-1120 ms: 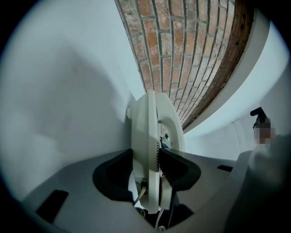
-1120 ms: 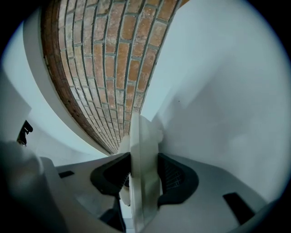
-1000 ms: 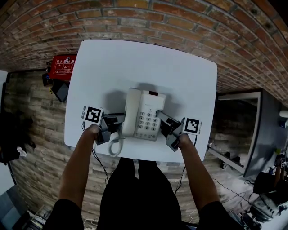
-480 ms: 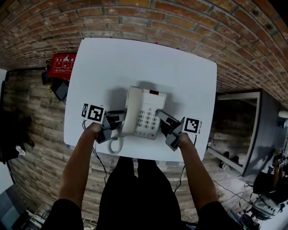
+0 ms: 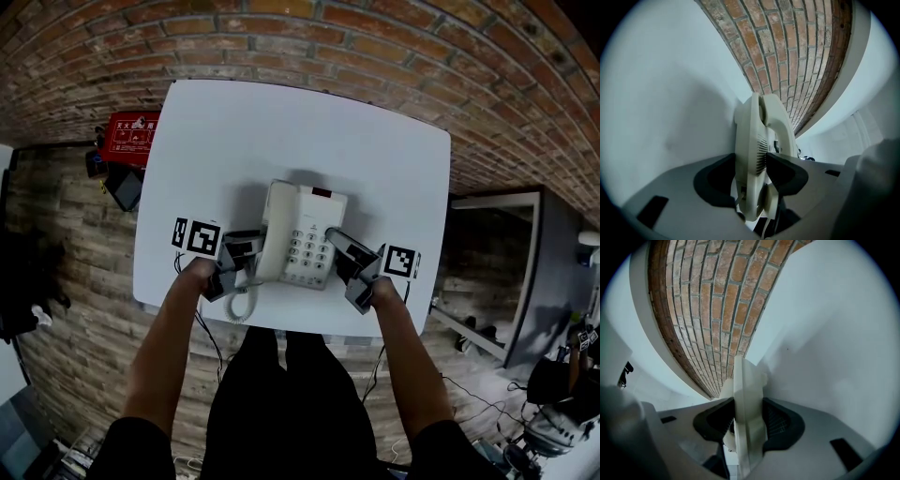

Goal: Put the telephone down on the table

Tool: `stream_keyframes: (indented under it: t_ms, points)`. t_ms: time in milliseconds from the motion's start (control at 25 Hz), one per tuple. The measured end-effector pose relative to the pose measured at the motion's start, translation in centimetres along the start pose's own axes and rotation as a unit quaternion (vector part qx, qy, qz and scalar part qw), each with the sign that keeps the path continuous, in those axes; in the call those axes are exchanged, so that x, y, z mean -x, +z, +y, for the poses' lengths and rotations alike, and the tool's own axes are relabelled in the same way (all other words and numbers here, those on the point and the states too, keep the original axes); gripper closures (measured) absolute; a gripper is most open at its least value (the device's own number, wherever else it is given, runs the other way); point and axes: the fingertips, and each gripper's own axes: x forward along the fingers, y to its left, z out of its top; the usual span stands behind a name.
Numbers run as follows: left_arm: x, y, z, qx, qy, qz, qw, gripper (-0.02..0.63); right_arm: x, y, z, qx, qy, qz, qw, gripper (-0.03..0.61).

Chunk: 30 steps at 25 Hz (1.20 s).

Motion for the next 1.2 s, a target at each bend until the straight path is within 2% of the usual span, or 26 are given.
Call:
stream_keyframes:
  t_ms: [360,480,600,680,800,880,1040,1200]
  points:
    - [0.5,0.2,0.3,0.019,-0.033,-0.020,0.9991,0.419,-0.1,-0.1,-0.3,-0.005,0.013,0.005,1.000,0.385]
    - [1.1,0.1,0.7,0.026,-0.032,-0.026,0.9988,0.422,0.0,0.0,-0.2,0.005,0.007,0.008,1.000,0.385]
    - [2.3,-0.3,1.4,0.033,-0.031,-0.026,0.9986,0.460,0.3,0.0,-0.2,0.019,0.001,0.014,1.000,0.382]
    - [2.4,-0.5,1.4,0.029,-0.030,-0.022,0.9989,0.460,0.3,0.0,-0.2,0.011,0.005,0.010,1.000,0.383]
    - [2.4,-0.2,1.3,0.037,-0.037,-0.033,0.9981,0.460,0.2,0.2,0.1,0.034,0.007,0.010,0.999,0.382]
    - [2.5,0.0,1.4,0.041,-0.039,-0.038,0.9977,0.460,0.0,0.1,0.3,0.032,0.005,0.012,0.999,0.383]
    - [2.7,0.0,1.5,0.034,-0.033,-0.041,0.9980,0.460,-0.2,0.2,0.5,0.053,-0.002,0.023,0.998,0.383]
    - [3.1,-0.1,1.8,0.025,-0.018,-0.051,0.9982,0.461,-0.2,-0.1,0.1,0.024,-0.018,0.026,0.999,0.382]
